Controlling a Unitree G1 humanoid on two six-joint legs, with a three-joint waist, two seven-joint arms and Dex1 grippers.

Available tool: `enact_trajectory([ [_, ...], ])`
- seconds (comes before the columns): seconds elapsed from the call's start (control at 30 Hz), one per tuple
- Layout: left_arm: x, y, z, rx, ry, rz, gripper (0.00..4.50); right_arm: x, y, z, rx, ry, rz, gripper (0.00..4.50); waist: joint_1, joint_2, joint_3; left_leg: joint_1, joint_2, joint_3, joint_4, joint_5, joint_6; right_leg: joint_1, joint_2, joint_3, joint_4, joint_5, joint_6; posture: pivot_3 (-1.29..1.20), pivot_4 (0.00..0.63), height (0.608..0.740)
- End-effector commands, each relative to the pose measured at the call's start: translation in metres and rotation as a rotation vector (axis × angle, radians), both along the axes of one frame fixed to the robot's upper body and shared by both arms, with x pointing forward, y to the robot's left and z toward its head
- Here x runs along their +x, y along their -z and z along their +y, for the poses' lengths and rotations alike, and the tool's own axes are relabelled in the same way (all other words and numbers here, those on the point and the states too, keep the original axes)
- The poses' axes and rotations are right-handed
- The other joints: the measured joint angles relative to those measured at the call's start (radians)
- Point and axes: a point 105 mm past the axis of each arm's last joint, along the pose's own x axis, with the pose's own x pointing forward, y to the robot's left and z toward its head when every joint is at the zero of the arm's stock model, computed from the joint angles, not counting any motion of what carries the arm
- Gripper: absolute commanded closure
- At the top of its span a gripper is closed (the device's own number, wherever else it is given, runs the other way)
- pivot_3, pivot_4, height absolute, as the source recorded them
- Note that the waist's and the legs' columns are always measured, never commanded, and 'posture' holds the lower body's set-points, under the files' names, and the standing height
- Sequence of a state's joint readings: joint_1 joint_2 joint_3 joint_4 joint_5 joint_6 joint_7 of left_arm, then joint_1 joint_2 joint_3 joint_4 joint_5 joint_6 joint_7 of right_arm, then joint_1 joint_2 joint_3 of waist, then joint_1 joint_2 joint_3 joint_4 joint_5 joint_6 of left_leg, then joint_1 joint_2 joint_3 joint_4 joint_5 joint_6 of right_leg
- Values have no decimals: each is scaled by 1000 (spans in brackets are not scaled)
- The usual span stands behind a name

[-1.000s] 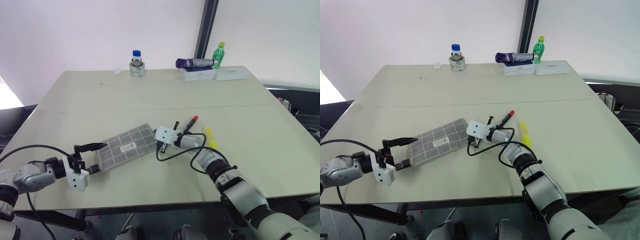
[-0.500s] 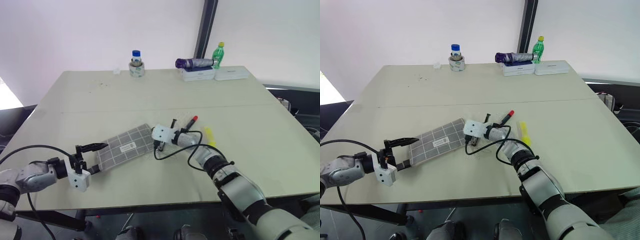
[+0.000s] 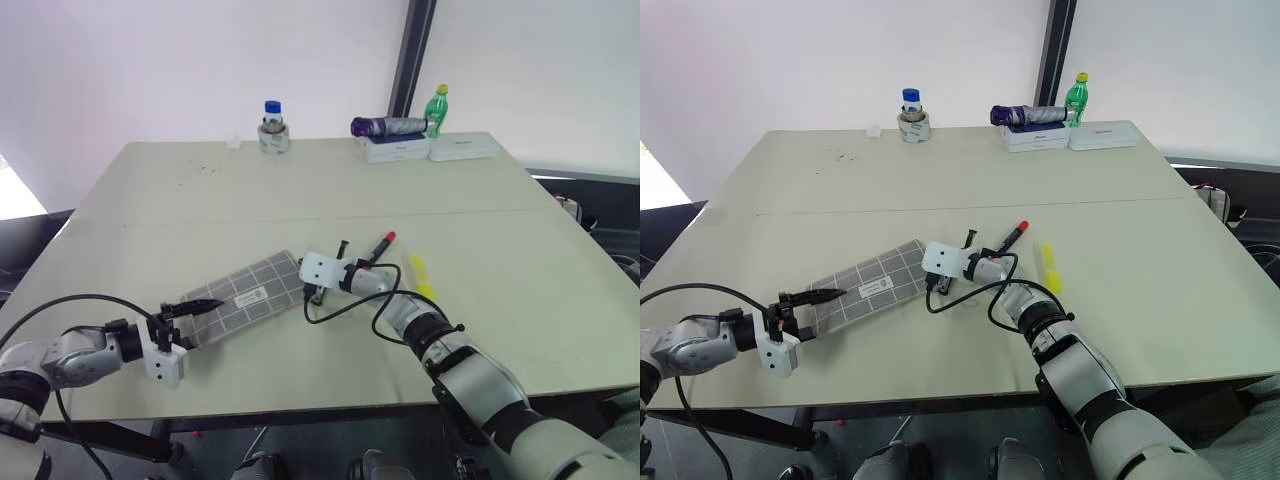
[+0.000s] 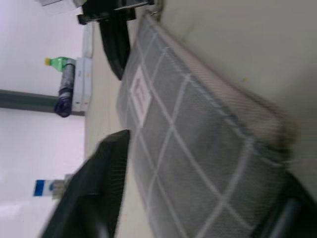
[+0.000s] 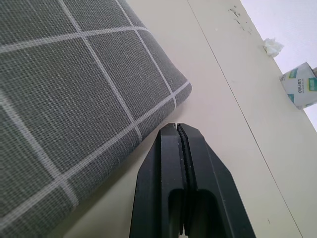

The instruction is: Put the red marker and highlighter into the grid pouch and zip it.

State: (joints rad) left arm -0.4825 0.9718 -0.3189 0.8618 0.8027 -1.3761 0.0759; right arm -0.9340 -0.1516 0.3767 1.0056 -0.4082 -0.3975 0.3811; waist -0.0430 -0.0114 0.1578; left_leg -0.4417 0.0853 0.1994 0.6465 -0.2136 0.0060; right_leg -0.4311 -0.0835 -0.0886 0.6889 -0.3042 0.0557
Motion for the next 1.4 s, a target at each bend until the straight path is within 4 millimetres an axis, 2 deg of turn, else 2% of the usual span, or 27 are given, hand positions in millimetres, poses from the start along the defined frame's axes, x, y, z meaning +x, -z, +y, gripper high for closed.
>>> enact_trajectory([
  [0.03,-12,18,-5,32,50,80,3526,3,-15,1,40,-1,-37,4500,0,2,-1,0,0,0,0,0,0,0,0,0,0,0,0,0,150,738],
  [0.1,-12,17,-6,26,49,80,4425,2,-15,1,41,-2,-38,4500,0,6,-3,0,0,0,0,0,0,0,0,0,0,0,0,0,150,738],
  [0.3,-13,14,-5,1,34,86,4473,4,-29,-12,93,14,-47,4500,-1,7,-4,1,0,1,0,0,0,1,0,1,0,0,0,0,150,738],
  [0.37,-10,9,-3,-47,2,75,4473,3,-38,-17,190,15,26,4500,-1,7,-4,1,0,1,0,0,0,1,0,1,0,0,0,0,150,738],
  [0.47,-6,-1,-1,-191,-85,62,4500,-1,-71,-37,460,32,120,3615,-1,7,-4,1,1,-1,0,0,0,1,0,2,0,0,0,0,150,738],
  [0.53,-6,-4,-1,-241,-117,69,4500,-6,-80,-47,549,37,166,2619,-1,7,-4,1,1,-4,1,0,0,1,0,2,0,0,0,0,150,738],
  [0.57,-6,-6,0,-265,-132,73,4500,-10,-81,-51,573,38,194,2039,-1,7,-4,1,1,-5,1,0,1,1,0,2,0,0,0,0,150,738],
  [0.67,-6,-13,-1,-332,-168,83,4500,-37,-71,-57,525,-44,308,427,1,7,-4,1,1,-7,1,0,1,3,0,1,-1,0,0,0,150,738],
  [0.7,-6,-14,-2,-344,-175,88,4500,-42,-70,-58,514,-53,324,28,1,7,-4,1,1,-7,1,-1,2,3,0,1,-1,0,0,0,150,738],
  [0.83,-4,-21,-7,-330,-164,93,4500,-59,-48,-49,498,-33,426,28,-1,7,-4,1,0,-8,2,-1,2,3,0,1,0,0,0,0,150,738],
  [0.97,-1,-21,-7,-341,-190,106,4500,-68,-23,-38,517,25,503,28,-1,7,-4,1,1,-9,2,-1,3,3,1,0,0,0,0,0,150,738],
  [1.07,-2,-19,-12,-341,-179,114,4500,-75,-11,-27,502,43,534,28,-1,6,-4,0,0,-9,2,-1,2,3,1,0,-1,0,0,0,150,738],
  [1.37,-6,-13,-15,-322,-171,134,4500,-62,11,-16,478,163,536,28,0,6,-5,0,0,-10,2,-1,2,3,1,0,-1,0,0,0,150,738],
  [1.4,-6,-14,-15,-323,-169,132,4500,-62,13,-14,466,164,532,549,-1,6,-5,0,0,-10,2,-1,2,3,1,0,-1,0,0,0,150,738],
])
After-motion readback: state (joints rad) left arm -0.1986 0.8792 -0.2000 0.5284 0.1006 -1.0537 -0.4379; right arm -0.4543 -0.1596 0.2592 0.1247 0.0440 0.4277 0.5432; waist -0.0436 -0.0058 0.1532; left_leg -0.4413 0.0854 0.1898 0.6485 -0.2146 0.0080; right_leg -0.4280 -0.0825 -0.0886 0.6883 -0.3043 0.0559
